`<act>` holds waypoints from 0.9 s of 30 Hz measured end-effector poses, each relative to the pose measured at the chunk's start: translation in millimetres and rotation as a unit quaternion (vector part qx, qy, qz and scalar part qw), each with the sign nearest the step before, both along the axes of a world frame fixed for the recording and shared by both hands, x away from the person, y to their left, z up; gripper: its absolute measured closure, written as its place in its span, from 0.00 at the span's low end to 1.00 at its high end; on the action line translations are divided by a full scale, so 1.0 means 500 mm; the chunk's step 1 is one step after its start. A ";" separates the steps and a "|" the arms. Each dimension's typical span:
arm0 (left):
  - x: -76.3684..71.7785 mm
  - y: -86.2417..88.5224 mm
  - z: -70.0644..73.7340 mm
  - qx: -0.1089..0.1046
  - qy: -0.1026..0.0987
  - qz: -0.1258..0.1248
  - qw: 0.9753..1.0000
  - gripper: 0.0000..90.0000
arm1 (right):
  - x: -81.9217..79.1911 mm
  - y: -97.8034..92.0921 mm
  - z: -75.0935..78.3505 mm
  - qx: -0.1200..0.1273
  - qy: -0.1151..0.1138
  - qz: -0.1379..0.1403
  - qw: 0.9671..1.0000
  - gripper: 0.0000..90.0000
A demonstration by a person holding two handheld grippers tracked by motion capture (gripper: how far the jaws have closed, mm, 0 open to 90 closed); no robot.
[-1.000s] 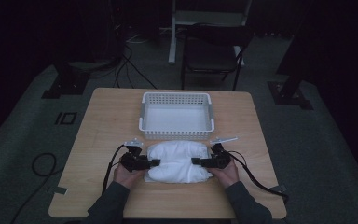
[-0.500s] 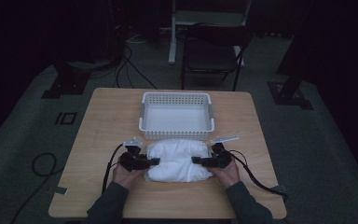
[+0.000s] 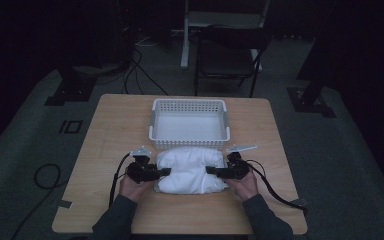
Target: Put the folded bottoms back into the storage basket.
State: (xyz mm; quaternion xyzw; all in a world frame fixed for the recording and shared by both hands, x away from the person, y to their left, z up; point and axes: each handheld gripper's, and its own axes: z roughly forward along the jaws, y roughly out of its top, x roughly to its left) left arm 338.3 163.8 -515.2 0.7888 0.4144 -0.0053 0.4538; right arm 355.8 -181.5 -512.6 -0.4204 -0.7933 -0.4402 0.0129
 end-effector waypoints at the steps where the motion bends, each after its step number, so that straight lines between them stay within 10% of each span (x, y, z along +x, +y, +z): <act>1: 0.000 0.000 0.001 0.000 -0.001 0.000 1.000 0.66 | 0.000 0.000 0.001 0.002 0.000 0.000 1.000 0.59; 27: -0.008 0.005 0.053 -0.004 -0.034 -0.010 0.999 0.66 | -0.010 0.000 0.054 -0.001 -0.035 0.004 0.999 0.59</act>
